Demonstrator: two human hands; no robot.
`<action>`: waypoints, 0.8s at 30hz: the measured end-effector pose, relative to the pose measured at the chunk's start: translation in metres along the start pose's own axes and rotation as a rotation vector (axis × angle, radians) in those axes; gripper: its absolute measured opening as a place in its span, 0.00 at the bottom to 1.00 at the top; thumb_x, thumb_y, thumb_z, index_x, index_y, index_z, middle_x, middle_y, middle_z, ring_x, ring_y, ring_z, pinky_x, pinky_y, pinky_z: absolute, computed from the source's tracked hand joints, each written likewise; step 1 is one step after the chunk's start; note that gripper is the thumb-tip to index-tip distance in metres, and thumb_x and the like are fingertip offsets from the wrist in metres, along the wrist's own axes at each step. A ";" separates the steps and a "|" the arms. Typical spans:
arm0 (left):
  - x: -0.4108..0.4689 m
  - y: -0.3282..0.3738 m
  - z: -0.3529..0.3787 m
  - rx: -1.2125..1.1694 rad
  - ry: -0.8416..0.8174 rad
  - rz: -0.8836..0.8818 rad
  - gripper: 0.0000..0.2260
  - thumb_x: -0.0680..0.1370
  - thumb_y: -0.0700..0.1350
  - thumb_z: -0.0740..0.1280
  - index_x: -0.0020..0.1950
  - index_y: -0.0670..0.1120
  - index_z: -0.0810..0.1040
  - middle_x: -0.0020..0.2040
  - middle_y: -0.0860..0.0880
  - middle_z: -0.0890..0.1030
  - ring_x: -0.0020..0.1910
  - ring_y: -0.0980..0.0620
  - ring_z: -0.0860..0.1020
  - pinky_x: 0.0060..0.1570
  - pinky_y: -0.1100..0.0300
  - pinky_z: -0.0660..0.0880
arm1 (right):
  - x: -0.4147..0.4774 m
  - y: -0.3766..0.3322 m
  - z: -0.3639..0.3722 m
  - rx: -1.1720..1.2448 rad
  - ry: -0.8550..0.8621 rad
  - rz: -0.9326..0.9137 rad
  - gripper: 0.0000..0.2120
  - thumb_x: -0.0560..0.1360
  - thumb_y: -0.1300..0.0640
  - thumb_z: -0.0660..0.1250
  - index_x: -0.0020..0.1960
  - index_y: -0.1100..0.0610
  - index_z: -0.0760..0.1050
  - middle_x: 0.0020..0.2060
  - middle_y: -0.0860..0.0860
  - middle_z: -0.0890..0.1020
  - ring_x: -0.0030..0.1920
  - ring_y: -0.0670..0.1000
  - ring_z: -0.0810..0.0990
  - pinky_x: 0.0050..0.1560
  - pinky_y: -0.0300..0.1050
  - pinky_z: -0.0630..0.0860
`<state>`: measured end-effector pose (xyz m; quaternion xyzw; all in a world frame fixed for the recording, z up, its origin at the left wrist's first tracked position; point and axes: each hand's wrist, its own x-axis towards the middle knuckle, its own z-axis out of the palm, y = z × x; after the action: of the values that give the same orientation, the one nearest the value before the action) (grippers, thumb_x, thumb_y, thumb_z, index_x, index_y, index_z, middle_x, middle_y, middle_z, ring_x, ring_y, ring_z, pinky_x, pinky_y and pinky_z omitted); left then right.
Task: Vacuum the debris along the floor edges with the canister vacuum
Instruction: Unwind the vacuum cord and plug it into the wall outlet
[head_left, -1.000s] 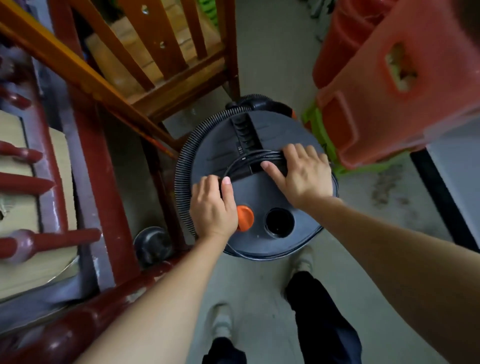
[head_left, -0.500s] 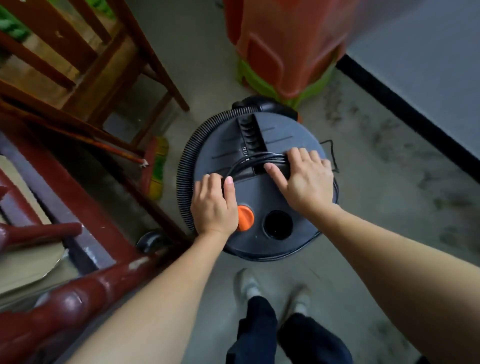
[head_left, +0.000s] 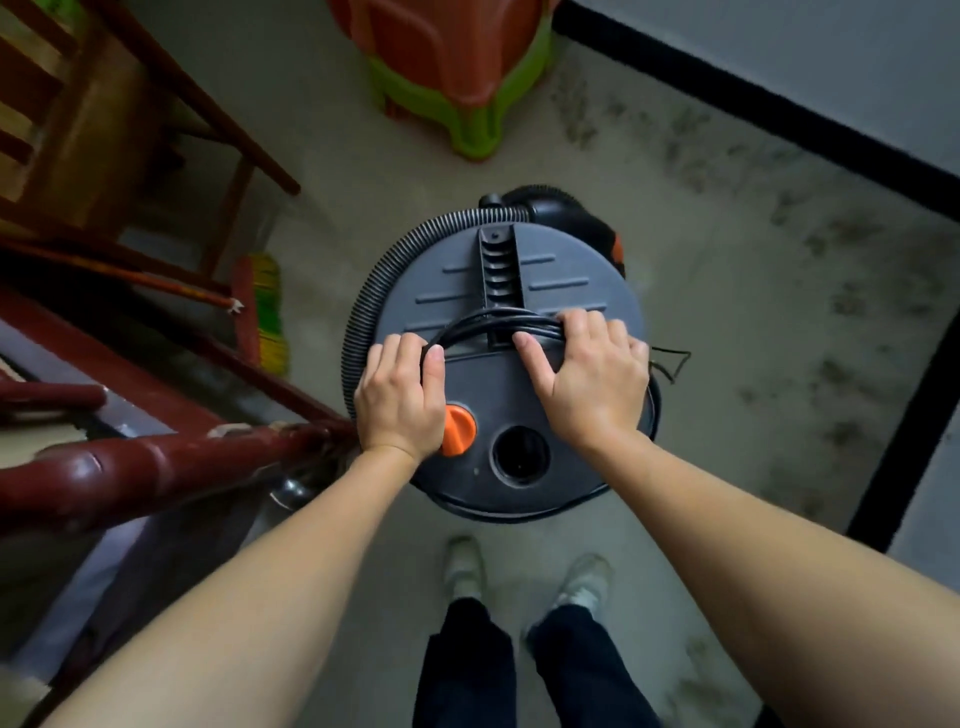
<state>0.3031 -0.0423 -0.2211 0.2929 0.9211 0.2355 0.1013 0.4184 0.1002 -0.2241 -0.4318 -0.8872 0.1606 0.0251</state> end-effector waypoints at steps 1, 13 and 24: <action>-0.008 0.000 0.001 0.004 -0.012 0.015 0.20 0.79 0.53 0.51 0.44 0.38 0.74 0.44 0.40 0.76 0.46 0.39 0.73 0.47 0.47 0.68 | -0.012 0.003 0.000 0.013 0.015 0.022 0.25 0.77 0.34 0.58 0.52 0.57 0.76 0.44 0.53 0.79 0.48 0.59 0.76 0.51 0.53 0.67; -0.090 -0.012 0.000 0.012 -0.192 0.282 0.19 0.78 0.53 0.52 0.42 0.40 0.73 0.42 0.42 0.75 0.43 0.40 0.72 0.44 0.48 0.69 | -0.153 0.015 0.004 -0.058 0.019 0.357 0.31 0.76 0.33 0.48 0.53 0.57 0.76 0.45 0.54 0.79 0.48 0.59 0.76 0.49 0.54 0.68; -0.154 -0.090 -0.042 0.025 -0.294 0.479 0.18 0.79 0.53 0.52 0.42 0.41 0.73 0.41 0.44 0.74 0.42 0.42 0.72 0.42 0.49 0.69 | -0.275 -0.055 0.035 -0.020 0.066 0.569 0.29 0.76 0.34 0.50 0.52 0.57 0.75 0.45 0.53 0.79 0.48 0.59 0.75 0.50 0.54 0.68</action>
<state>0.3698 -0.2136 -0.2218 0.5346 0.8040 0.1962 0.1714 0.5420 -0.1535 -0.2146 -0.6687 -0.7305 0.1381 0.0036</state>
